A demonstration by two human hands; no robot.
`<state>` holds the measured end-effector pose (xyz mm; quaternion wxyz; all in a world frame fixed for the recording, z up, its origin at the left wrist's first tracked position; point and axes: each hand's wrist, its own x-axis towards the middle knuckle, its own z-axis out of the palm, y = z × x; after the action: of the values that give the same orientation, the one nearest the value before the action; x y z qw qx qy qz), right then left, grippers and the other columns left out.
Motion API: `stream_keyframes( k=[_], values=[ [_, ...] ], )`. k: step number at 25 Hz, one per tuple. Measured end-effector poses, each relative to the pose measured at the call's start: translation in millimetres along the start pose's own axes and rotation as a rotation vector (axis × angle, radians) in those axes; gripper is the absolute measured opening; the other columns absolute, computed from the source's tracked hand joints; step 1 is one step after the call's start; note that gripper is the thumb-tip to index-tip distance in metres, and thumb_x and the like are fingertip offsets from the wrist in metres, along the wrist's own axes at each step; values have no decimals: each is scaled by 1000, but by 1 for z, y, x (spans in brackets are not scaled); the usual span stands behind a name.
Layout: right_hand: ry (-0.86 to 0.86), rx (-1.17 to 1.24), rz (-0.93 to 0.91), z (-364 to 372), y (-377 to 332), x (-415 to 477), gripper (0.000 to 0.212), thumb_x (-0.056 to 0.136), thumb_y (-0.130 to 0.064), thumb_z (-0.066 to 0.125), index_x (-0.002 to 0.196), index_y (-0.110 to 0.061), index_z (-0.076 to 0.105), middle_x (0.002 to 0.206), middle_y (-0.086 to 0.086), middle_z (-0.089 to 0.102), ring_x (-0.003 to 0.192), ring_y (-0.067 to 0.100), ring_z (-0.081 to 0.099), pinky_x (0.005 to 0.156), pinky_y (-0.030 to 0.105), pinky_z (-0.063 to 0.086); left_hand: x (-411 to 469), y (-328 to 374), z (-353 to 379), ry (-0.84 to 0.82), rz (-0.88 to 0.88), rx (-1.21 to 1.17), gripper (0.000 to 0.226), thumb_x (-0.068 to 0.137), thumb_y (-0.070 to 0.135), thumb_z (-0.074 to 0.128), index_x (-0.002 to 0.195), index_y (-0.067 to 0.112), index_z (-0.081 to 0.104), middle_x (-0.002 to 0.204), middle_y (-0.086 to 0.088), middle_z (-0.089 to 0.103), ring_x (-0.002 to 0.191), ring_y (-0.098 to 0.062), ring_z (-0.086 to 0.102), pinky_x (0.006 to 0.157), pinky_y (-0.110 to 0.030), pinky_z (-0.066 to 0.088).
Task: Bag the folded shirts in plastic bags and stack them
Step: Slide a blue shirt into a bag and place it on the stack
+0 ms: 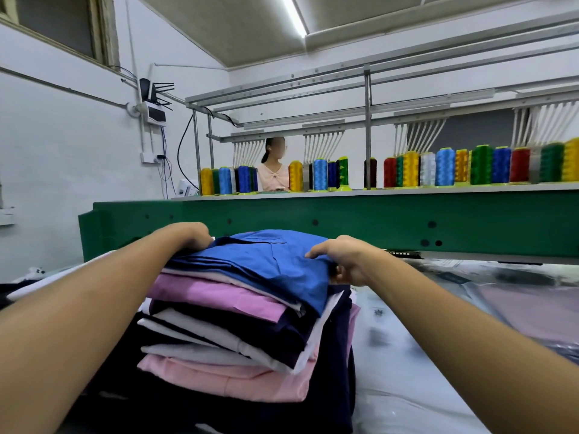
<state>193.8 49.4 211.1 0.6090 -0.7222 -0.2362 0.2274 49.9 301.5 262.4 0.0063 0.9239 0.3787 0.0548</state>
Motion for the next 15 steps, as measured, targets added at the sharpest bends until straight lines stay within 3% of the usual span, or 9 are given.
stream_keyframes(
  k=[3, 6, 8, 10, 13, 15],
  values=[
    [78, -9, -49, 8, -1, 3, 43, 78, -9, 77, 117, -4, 59, 112, 18, 62, 89, 33, 66, 74, 41, 57, 4, -2, -1, 64, 55, 11, 37, 102, 22, 46, 112, -8, 64, 121, -25, 64, 113, -38, 60, 90, -36, 48],
    [142, -68, -102, 9, 1, 7, 47, 75, -11, 78, 117, -1, 59, 123, 18, 57, 106, 36, 59, 75, 37, 47, 0, -2, -5, 172, 97, 20, 28, 97, 35, 57, 91, 9, 63, 101, -16, 65, 99, -37, 61, 82, -39, 50],
    [161, -35, -106, 8, 3, 8, 47, 75, -8, 78, 118, 1, 59, 120, 17, 57, 102, 35, 57, 72, 36, 46, -2, 0, -9, 217, 104, 11, 35, 94, 46, 60, 81, 13, 58, 92, -10, 62, 89, -31, 59, 76, -36, 49],
    [162, 26, -101, 6, 5, 7, 44, 77, -5, 77, 116, 1, 58, 115, 18, 57, 93, 33, 56, 65, 34, 47, -2, 3, -12, 140, 109, 22, 37, 95, 40, 57, 77, 8, 57, 91, -14, 64, 82, -30, 56, 75, -36, 49],
    [123, 105, -98, 6, 7, 1, 22, 82, -7, 75, 99, -5, 61, 91, 14, 60, 70, 25, 58, 50, 26, 47, -4, 8, -14, 25, 76, 64, 30, 98, 34, 46, 86, 7, 55, 98, -9, 58, 91, -28, 59, 83, -35, 49],
    [104, 119, -153, 7, 6, 0, 12, 84, -8, 73, 91, -8, 63, 83, 13, 59, 69, 24, 56, 55, 27, 46, -5, 10, -13, 8, 69, 57, 30, 100, 36, 43, 95, 8, 54, 102, -8, 56, 95, -27, 57, 83, -33, 45]
  ],
)
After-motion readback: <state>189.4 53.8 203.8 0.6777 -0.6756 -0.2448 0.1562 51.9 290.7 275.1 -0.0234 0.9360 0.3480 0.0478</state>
